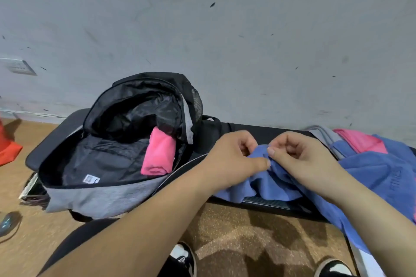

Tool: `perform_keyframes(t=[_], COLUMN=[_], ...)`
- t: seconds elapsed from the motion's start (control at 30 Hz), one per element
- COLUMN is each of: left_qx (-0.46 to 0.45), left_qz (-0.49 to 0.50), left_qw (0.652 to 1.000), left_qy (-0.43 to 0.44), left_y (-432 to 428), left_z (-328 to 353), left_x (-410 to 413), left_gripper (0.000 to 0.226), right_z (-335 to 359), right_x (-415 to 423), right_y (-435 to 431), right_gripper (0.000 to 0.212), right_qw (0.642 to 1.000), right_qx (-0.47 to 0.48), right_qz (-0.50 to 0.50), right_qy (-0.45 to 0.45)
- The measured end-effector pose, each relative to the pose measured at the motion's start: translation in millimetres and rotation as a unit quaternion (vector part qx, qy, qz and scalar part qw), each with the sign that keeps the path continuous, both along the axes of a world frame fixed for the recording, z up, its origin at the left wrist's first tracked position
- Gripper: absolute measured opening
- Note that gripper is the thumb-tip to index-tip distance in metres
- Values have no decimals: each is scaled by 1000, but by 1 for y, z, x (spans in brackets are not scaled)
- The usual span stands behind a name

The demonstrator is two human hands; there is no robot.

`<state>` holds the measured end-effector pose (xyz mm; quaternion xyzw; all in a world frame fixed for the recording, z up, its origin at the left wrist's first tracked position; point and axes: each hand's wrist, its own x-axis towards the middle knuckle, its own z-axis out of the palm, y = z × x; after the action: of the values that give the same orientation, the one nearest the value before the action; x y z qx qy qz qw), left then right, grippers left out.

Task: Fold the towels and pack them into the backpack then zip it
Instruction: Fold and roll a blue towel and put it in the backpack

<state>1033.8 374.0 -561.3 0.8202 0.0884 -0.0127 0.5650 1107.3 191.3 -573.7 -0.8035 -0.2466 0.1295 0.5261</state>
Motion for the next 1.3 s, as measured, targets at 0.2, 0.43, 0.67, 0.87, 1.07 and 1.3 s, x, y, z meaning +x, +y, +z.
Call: perform_keyframes(t=[0.2, 0.43, 0.67, 0.87, 1.07, 1.3], left_qx=[-123, -43, 58, 231, 237, 306], left_qz=[-5, 0, 1, -46, -32, 13], left_qw=[990, 998, 997, 971, 970, 952], left_qy=[68, 54, -42, -48, -35, 23], left_y=[12, 31, 39, 43, 47, 73], left_z=[12, 4, 11, 6, -6, -7], left_x=[-6, -13, -11, -9, -16, -22], left_gripper=[35, 28, 14, 26, 23, 10], right_z=[3, 2, 5, 4, -9, -14], right_x=[-6, -22, -15, -8, 13, 24], right_y=[4, 22, 12, 2, -6, -2], right_gripper=[8, 14, 10, 12, 21, 20], right_qw=[994, 999, 994, 998, 973, 946], right_qx=[85, 13, 7, -19, 43, 63], right_qz=[-39, -27, -19, -6, -205, -303], right_qy=[55, -21, 109, 60, 96, 92])
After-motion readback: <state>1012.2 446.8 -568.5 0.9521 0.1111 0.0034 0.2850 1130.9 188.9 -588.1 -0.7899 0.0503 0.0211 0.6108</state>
